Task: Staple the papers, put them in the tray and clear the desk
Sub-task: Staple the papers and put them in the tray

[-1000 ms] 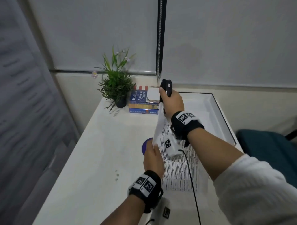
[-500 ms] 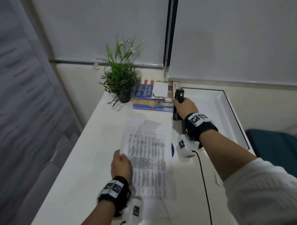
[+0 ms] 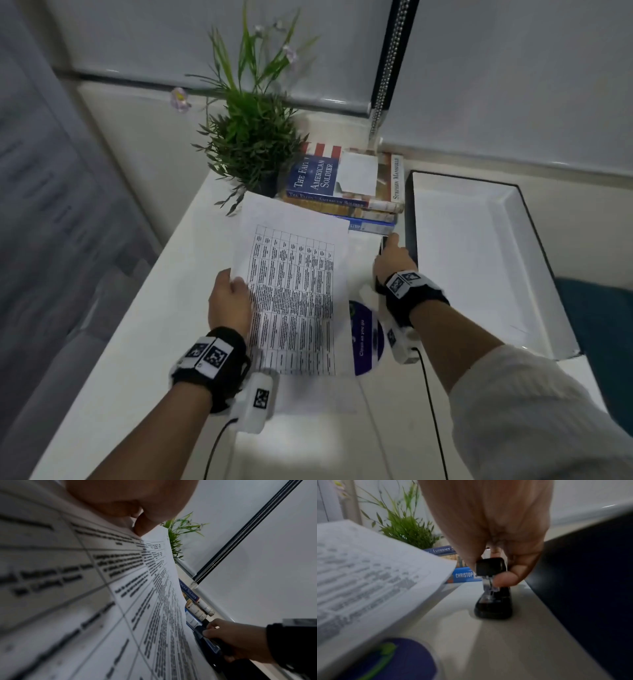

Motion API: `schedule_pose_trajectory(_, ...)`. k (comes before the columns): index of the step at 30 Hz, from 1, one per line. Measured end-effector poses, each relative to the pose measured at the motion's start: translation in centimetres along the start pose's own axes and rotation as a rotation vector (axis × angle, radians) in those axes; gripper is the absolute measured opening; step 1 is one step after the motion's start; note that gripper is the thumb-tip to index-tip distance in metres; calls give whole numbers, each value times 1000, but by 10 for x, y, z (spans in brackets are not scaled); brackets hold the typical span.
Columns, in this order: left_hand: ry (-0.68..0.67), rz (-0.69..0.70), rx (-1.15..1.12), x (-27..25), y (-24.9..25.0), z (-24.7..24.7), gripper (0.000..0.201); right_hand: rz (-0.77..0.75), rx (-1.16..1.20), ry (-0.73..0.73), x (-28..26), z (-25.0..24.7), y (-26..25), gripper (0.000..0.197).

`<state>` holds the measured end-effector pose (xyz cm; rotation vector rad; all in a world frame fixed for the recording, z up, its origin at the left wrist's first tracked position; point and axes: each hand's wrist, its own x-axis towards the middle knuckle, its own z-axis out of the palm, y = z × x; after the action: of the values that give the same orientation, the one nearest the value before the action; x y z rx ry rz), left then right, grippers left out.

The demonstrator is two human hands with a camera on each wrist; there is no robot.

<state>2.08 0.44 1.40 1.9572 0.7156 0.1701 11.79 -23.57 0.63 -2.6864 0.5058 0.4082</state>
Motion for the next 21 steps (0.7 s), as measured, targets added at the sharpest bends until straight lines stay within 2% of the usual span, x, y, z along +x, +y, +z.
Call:
schedule_pose_trajectory(4,-25,43,-89,-3,9,1,25,-67,-22,5,-1,0,1,56)
schedule_pose_trajectory(7,-72,78,-141,-12,21,-1,22,-140,-38,117,-21,-9,-1,55)
schedule_pose_trajectory(8,-87,92,-163,-16,27,-2,20,-178,14,170,-29,-14,1,56)
schedule_pose_trajectory(10,-103,106,-219,-26,40,-5,16,-235,303,159,-57,-27,7,47)
schedule_pose_trajectory(13,-122,126,-289,-40,66,-7,18,-289,693,-15,-110,-39,32,42)
schedule_pose_trajectory(15,-148,126,-327,-48,85,-2,26,-344,773,-54,-138,-35,59,30)
schedule_pose_trajectory(16,-165,126,-339,-52,94,4,29,-335,810,-47,-150,-29,75,15)
schedule_pose_trajectory(17,-190,122,-341,-57,102,11,30,-296,859,-32,-160,-25,91,9)
schedule_pose_trajectory(19,-241,107,-343,-69,117,31,32,-173,973,10,-177,-19,122,25)
schedule_pose_trajectory(21,-349,74,-341,-84,131,50,34,-73,1005,92,-187,-22,148,23)
